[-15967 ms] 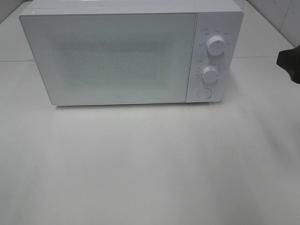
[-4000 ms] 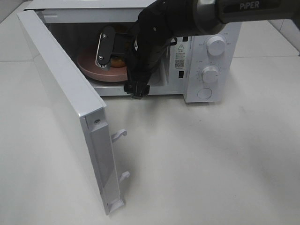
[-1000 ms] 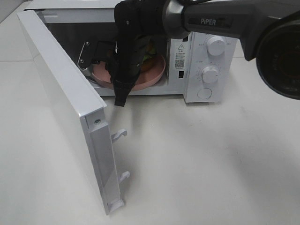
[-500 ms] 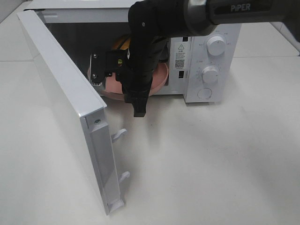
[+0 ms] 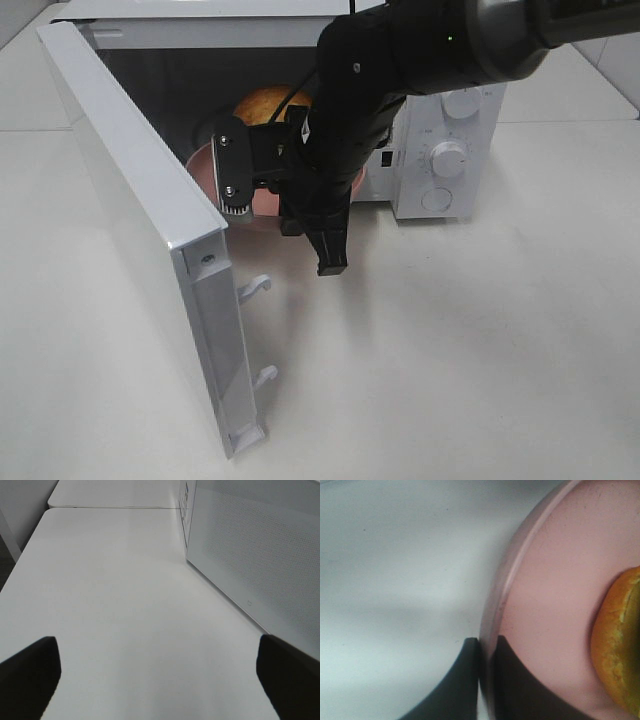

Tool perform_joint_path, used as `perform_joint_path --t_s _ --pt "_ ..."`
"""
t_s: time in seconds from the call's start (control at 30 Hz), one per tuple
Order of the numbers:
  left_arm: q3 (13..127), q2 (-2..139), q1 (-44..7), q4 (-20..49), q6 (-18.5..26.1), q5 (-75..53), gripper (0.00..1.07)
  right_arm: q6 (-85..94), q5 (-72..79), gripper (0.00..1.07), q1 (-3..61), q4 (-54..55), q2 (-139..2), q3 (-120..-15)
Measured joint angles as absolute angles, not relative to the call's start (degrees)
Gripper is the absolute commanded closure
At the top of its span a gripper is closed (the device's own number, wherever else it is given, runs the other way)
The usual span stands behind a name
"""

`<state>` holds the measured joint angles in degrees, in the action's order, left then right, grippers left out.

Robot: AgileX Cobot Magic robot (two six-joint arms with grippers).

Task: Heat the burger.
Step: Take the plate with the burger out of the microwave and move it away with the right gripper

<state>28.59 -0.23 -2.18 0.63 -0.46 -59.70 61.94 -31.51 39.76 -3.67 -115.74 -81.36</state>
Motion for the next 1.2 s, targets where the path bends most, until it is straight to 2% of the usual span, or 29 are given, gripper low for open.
perform_joint_path --t_s 0.6,1.2 --pt "28.59 -0.23 -2.18 0.63 -0.46 -59.70 0.04 64.40 -19.82 1.07 39.94 -3.67 -98.84 -57.75" --pt "28.59 -0.23 -2.18 0.63 -0.46 -59.70 0.04 62.80 -17.99 1.07 39.76 -3.72 -82.68 -43.43"
